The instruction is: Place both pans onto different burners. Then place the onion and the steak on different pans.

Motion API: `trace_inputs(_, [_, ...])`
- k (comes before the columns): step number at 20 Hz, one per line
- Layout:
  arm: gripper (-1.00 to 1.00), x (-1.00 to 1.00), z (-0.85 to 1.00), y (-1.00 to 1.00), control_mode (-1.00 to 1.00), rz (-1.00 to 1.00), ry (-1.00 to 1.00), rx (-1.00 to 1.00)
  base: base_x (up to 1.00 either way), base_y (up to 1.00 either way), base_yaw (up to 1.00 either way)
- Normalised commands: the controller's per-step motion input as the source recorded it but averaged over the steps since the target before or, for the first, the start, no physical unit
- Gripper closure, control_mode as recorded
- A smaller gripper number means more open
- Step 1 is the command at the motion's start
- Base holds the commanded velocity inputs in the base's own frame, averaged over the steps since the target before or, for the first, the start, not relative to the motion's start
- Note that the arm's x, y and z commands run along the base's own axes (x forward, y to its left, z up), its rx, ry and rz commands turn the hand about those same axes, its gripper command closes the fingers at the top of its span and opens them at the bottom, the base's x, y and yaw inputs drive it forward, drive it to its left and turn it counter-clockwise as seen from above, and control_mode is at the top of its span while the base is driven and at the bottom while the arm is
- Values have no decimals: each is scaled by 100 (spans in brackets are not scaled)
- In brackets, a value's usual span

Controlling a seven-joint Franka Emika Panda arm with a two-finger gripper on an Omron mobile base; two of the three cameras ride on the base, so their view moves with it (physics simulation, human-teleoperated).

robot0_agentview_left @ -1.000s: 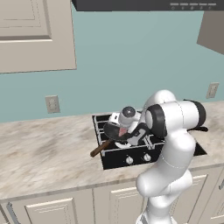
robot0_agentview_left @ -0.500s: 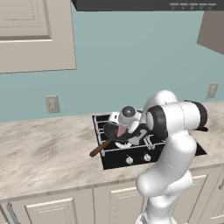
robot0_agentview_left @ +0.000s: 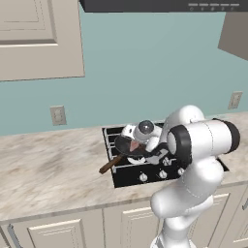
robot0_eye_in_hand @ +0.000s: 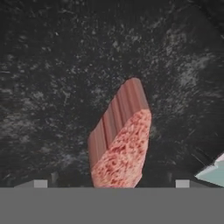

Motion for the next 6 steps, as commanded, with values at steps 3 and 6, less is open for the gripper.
trace_inputs(3, [-100,-19,64,-6,-100,0,0,2,0,0,0])
trace_inputs(6, [-100,-25,70,-5,-100,0,-1,0,0,0,0])
